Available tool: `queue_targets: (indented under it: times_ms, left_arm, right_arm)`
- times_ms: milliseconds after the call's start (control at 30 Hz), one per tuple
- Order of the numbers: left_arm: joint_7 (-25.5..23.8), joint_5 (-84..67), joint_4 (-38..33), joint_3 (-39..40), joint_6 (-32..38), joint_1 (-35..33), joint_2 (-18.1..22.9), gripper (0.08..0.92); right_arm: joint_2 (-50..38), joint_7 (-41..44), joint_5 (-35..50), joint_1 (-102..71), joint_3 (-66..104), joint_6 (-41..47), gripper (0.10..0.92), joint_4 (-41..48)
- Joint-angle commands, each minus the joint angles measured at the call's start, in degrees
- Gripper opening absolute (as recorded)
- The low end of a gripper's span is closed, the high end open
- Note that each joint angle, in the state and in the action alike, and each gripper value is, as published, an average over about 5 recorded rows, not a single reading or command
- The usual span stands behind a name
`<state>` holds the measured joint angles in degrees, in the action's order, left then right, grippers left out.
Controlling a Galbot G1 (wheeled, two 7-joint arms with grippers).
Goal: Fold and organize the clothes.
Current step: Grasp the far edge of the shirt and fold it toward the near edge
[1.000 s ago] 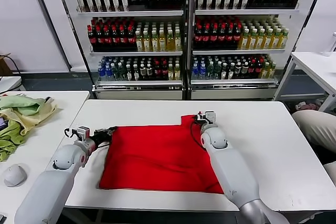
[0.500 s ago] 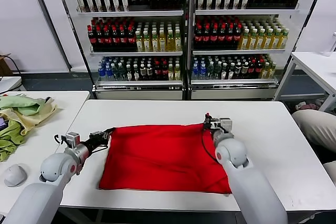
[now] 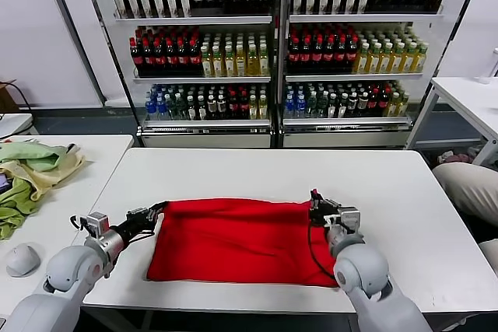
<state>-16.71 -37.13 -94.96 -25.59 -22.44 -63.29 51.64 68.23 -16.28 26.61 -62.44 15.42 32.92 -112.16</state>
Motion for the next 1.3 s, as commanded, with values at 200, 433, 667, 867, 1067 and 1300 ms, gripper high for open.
queue_targets:
  times_ms: [200, 433, 667, 867, 1067, 1300]
  left_arm:
    - [-1.48, -0.52, -4.81, -3.45, -1.10, -6.62, -1.67, 0.083]
    - [-2.74, 0.87, -5.70, -4.16, -2.77, -7.89, -2.27, 0.083]
    - [-2.68, 6.59, -9.48, -5.86, -7.81, -10.18, -3.08, 0.083]
    - [-2.42, 8.04, -13.55, -7.88, -10.66, -11.66, -3.51, 0.083]
    - [-2.15, 6.35, -14.76, -8.35, -10.92, -11.50, -3.66, 0.083]
    - [-2.35, 5.84, -16.67, -9.56, -11.02, -13.86, -3.96, 0.083]
  right_arm:
    - [-1.79, 1.18, -2.29, -7.20, 1.85, 0.26, 0.123, -4.17]
    - [-1.51, 2.05, -4.50, -7.91, 0.70, 0.21, 0.123, -2.56]
    - [-0.86, 3.23, -5.47, -8.21, 0.02, -0.01, 0.123, -1.68]
    - [-0.84, 3.10, -5.62, -7.97, 0.16, -0.22, 0.123, -1.37]
    - [-1.00, 2.92, -5.60, -7.93, 0.61, -0.22, 0.123, -1.36]
    - [-0.99, 3.11, -5.62, -7.84, 0.69, -0.14, 0.123, -1.15]
